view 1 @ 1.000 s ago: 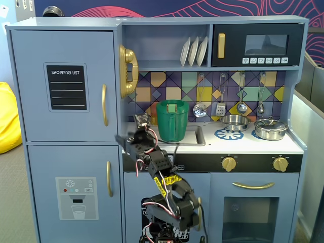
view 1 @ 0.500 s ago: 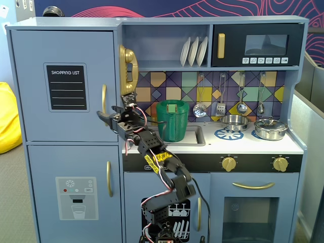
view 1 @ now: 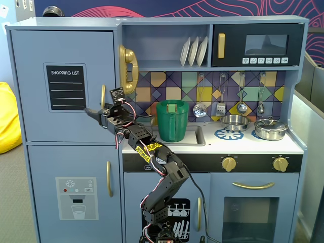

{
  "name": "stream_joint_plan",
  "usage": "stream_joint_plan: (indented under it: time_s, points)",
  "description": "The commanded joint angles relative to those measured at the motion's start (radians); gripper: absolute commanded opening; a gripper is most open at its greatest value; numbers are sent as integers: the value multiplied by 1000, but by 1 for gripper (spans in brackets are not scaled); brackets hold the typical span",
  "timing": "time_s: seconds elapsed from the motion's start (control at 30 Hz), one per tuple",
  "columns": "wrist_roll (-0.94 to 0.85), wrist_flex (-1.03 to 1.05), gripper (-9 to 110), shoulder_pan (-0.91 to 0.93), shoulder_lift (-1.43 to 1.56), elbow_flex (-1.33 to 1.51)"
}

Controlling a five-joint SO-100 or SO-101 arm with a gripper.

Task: Open the left cabinet door

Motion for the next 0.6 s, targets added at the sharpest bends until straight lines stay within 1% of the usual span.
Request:
stream_joint_plan:
  time_s: [0.0, 0.4, 0.47, 0.57]
  points:
    - [-74, -23, 20, -107, 21, -75]
    - [-206, 21, 18, -298, 267, 117]
    - [-204, 28, 18, -305, 316, 149]
    - [-196, 60, 19, -265, 390, 187]
